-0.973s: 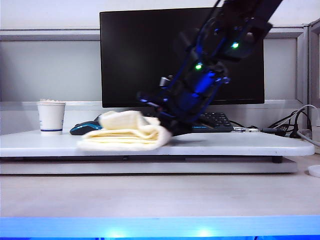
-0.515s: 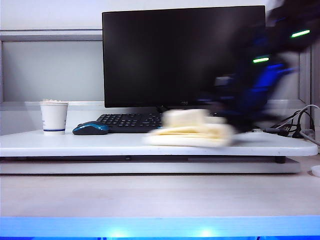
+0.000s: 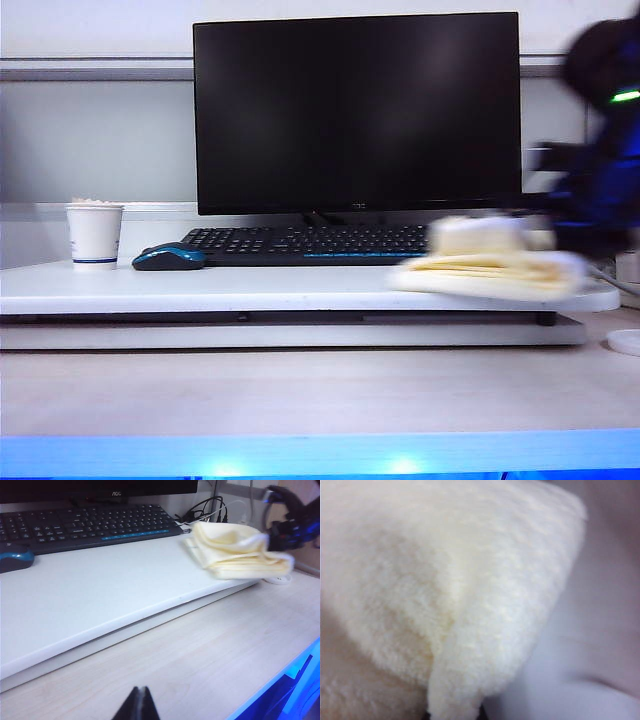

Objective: Wipe the tabletop with a clean cloth to remove dust and stains.

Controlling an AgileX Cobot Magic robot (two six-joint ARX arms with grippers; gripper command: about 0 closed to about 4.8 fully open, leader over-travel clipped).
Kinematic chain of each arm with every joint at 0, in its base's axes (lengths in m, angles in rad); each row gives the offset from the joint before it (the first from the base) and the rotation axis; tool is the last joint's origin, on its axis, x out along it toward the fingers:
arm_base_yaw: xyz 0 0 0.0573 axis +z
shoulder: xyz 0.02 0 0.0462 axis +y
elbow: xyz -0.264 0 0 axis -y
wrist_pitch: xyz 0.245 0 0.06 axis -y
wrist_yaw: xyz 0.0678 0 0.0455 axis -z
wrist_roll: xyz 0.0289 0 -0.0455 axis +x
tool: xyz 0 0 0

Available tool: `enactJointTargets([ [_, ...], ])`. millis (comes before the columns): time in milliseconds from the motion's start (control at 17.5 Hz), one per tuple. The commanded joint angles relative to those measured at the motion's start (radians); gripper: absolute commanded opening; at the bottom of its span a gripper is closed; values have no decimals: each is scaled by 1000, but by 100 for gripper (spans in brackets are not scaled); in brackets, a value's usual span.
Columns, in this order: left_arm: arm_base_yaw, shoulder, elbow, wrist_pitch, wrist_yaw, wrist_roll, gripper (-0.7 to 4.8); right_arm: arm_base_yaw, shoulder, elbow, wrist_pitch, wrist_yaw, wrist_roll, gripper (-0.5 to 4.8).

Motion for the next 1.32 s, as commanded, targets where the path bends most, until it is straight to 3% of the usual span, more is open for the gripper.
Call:
enactJointTargets([
  [57,1,0,-2,-11,4,-3,-4,158,150,102,-64,-52,9,-9],
  [401,1,0,-2,-11,5,-3,-4,440,530,595,-128,-101,107,-9],
  [629,1,0,-2,-11,5,-3,-4,537,663,840,-201,-100,112,-9],
  [801,1,0,-2,-10,4,-3,-4,527,669,851,-254,-95,100,-9],
  [1030,1,0,-2,-6,-19,-2,-4,422,664,845,-436,-92,55,-9],
  [1316,1,0,-2,4,-34,-3,-4,290,505,711,-415,13,-19,-9],
])
